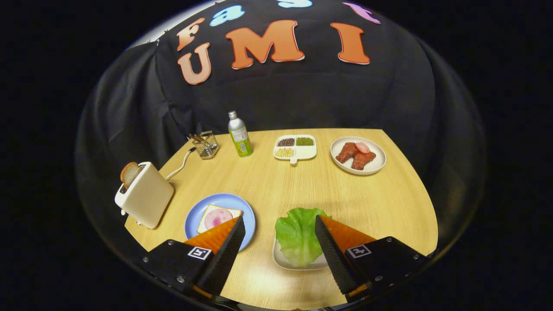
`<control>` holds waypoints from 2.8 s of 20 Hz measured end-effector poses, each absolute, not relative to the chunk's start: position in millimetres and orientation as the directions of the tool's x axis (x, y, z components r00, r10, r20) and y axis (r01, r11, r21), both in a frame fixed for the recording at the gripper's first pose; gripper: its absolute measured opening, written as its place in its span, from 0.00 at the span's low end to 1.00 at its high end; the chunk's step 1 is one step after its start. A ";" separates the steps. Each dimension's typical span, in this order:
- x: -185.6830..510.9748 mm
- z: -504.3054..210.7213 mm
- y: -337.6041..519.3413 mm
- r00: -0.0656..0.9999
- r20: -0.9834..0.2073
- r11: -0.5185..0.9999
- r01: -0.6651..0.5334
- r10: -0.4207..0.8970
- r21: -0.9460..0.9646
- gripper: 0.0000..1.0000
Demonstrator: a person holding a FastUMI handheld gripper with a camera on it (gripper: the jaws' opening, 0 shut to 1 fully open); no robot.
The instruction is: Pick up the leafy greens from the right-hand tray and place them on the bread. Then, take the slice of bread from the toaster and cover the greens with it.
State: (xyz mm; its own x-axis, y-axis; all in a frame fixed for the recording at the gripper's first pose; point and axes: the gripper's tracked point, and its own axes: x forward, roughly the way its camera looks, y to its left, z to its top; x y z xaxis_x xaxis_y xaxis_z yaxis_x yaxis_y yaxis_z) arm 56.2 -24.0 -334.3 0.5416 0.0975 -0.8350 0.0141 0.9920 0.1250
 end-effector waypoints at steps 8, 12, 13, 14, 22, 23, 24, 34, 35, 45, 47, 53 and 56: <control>40.4 -406.2 -37.0 0.346 -0.937 0.993 0.076 0.056 0.088 0.95; 36.4 -434.7 -40.4 0.281 -0.960 0.997 0.063 0.024 0.044 0.93; 35.2 -440.6 -41.7 0.263 -0.964 0.997 0.062 0.020 0.038 0.94; 35.1 -445.5 -41.2 0.248 -0.969 0.997 0.063 0.024 0.041 0.93; 34.4 -475.2 -54.1 0.211 -0.977 0.999 0.041 -0.036 -0.028 0.89; 34.9 -472.7 -52.4 0.223 -0.974 0.999 0.030 -0.038 -0.032 0.88; 35.4 -475.6 -51.0 0.221 -0.975 0.999 0.014 -0.034 -0.032 0.88; 37.3 -473.3 -40.4 0.287 -0.958 0.998 -0.051 -0.005 -0.021 0.40; 37.7 -472.6 -39.2 0.291 -0.957 0.998 -0.054 -0.007 -0.023 0.34; 44.6 -463.9 -34.7 0.298 -0.952 0.993 0.065 0.075 0.099 0.08; 47.2 -455.1 -33.5 0.314 -0.946 0.991 0.069 0.085 0.112 0.08; 56.8 -415.2 -2.4 0.386 -0.911 0.989 -0.022 0.146 0.149 0.08; 63.3 -395.5 17.0 0.416 -0.891 0.983 -0.057 0.182 0.175 0.08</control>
